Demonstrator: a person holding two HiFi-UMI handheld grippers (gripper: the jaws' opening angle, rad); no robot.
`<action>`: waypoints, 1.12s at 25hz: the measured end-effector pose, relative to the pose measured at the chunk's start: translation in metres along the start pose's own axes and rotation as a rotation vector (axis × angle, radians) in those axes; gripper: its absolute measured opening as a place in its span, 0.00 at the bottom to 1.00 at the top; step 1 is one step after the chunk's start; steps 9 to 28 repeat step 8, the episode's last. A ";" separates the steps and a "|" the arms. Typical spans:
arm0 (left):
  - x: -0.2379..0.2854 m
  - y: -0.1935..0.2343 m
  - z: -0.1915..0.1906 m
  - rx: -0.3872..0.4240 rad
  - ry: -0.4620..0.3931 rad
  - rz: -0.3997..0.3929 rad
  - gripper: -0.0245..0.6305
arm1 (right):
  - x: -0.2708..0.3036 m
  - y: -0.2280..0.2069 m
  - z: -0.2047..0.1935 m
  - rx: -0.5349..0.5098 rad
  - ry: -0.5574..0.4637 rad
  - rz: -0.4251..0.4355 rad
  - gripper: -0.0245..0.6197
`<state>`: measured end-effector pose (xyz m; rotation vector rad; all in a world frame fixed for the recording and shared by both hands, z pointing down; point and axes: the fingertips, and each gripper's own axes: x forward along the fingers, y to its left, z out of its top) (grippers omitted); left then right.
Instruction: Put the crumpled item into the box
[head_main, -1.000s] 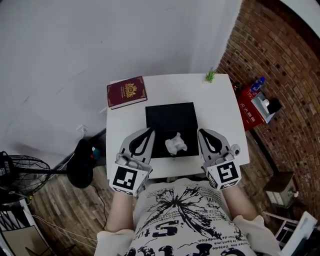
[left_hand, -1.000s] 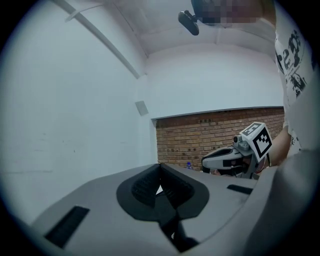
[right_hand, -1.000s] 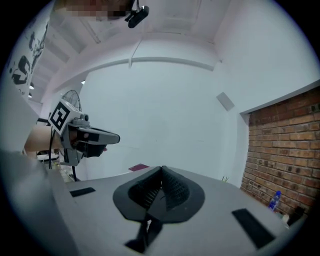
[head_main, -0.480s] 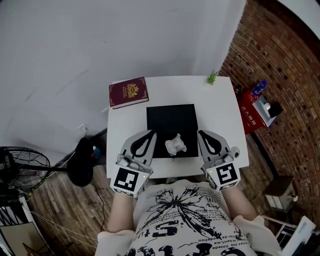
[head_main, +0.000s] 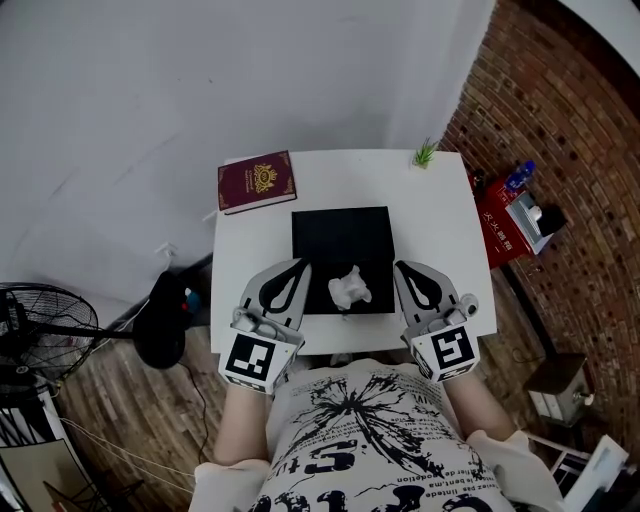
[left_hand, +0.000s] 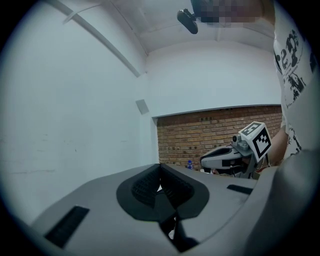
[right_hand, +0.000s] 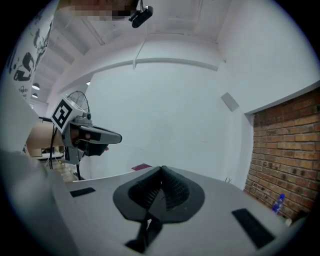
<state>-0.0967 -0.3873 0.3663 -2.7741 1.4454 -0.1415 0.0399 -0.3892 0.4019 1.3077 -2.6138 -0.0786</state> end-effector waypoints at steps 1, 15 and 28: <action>0.001 0.000 0.001 -0.003 -0.009 0.002 0.06 | 0.000 -0.001 0.000 0.001 0.001 0.000 0.06; 0.005 0.000 0.008 -0.008 -0.019 0.006 0.06 | 0.006 -0.009 0.005 -0.005 -0.004 -0.002 0.06; 0.005 0.000 0.008 -0.008 -0.019 0.006 0.06 | 0.006 -0.009 0.005 -0.005 -0.004 -0.002 0.06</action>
